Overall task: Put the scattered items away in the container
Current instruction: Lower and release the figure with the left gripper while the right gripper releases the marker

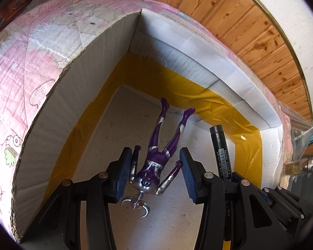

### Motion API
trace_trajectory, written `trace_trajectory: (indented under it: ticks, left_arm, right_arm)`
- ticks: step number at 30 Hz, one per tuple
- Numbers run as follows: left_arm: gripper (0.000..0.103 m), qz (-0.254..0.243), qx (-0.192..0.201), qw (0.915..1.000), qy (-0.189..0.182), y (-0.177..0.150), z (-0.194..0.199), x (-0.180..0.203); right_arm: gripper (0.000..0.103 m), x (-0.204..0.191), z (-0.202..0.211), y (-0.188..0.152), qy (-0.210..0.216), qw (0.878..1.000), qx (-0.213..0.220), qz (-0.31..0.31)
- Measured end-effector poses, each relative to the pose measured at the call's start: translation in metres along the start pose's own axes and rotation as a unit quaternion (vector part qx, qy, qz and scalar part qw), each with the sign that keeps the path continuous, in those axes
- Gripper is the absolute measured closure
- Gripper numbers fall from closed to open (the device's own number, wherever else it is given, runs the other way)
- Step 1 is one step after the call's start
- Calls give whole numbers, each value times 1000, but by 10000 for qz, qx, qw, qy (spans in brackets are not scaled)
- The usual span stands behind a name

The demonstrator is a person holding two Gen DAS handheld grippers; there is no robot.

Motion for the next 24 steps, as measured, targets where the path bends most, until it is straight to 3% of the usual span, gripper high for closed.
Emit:
trace_trajectory:
  ticks: [7, 24]
  left_arm:
    - [54, 46, -121, 9999, 47, -4, -8, -5]
    - [52, 288, -270, 9992, -37, -6, -15, -10]
  right_arm:
    - [88, 4, -15, -6, 12, 9992, -384, -121]
    - [88, 8, -33, -8, -343, 9967, -732, 71]
Point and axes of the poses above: each gripper's, at about its wrist camera, not at the fingertips, and z roughly against the way its jaws point, x to its right, y to its top, the point moved 10 cm from there along -z, roughly the way its jaws point, and after that the axes turned 1 degree about -y, right-handed, at the moved point
